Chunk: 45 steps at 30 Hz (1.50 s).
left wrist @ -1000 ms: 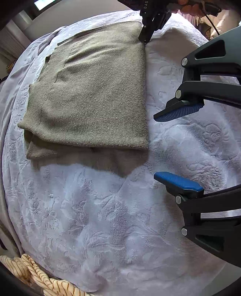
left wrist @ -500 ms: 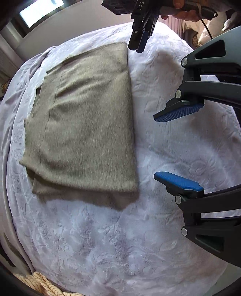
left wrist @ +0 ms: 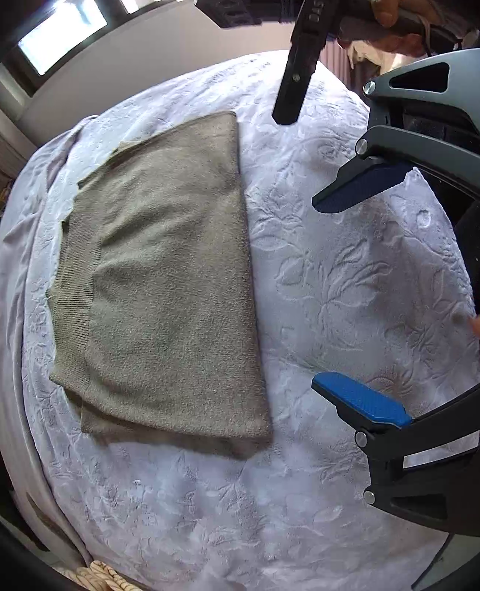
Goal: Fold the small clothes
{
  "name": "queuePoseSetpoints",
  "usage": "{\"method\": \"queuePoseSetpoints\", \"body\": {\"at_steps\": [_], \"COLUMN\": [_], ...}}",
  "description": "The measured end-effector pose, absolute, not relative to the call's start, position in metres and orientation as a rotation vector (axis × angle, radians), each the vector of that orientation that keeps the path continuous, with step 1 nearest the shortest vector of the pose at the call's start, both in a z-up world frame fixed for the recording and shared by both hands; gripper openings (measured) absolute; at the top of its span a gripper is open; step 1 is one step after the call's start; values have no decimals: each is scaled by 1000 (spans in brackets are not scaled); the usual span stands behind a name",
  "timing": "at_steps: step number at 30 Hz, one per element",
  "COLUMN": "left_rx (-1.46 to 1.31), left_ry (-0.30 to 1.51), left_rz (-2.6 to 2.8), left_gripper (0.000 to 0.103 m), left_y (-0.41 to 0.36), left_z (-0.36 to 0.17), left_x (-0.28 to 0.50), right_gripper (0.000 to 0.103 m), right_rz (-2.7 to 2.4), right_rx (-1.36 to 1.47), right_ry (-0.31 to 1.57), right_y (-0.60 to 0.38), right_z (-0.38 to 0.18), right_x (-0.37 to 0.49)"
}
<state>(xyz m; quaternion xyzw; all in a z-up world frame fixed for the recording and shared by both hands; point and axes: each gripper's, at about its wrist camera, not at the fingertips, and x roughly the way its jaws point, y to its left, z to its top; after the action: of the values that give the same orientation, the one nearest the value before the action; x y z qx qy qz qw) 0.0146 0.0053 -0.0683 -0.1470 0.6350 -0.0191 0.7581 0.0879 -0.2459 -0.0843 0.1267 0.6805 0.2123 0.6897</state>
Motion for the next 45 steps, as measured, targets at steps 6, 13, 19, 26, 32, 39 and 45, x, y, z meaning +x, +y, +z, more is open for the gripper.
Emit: {"method": "queuePoseSetpoints", "body": {"at_steps": [6,13,19,26,32,39,45], "left_rx": [-347,-403,-401,-403,-436,-440,-470], "left_ry": [1450,1425,1420,1416,1419,1419,1429], "left_rz": [-71,-84,-77,-65,-55,-49,-29], "left_gripper": [89,89,89,89,89,89,89], "left_y": [2,3,6,2,3,3,10], "left_z": [-80,-68,-60,-62,-69,-77,-86], "left_x": [8,7,12,20,22,23,20], "right_gripper": [85,103,103,103,103,103,103], "right_rz": [478,538,555,472,438,452,474], "right_rx": [122,126,134,202,184,136,75], "right_ry": [1419,1354,1442,1503,1536,1554,1573], "right_y": [-236,-229,-222,-246,-255,-243,-229], "right_z": [-65,-55,-64,-75,-78,-80,-82], "right_x": [83,84,86,90,88,88,88]}}
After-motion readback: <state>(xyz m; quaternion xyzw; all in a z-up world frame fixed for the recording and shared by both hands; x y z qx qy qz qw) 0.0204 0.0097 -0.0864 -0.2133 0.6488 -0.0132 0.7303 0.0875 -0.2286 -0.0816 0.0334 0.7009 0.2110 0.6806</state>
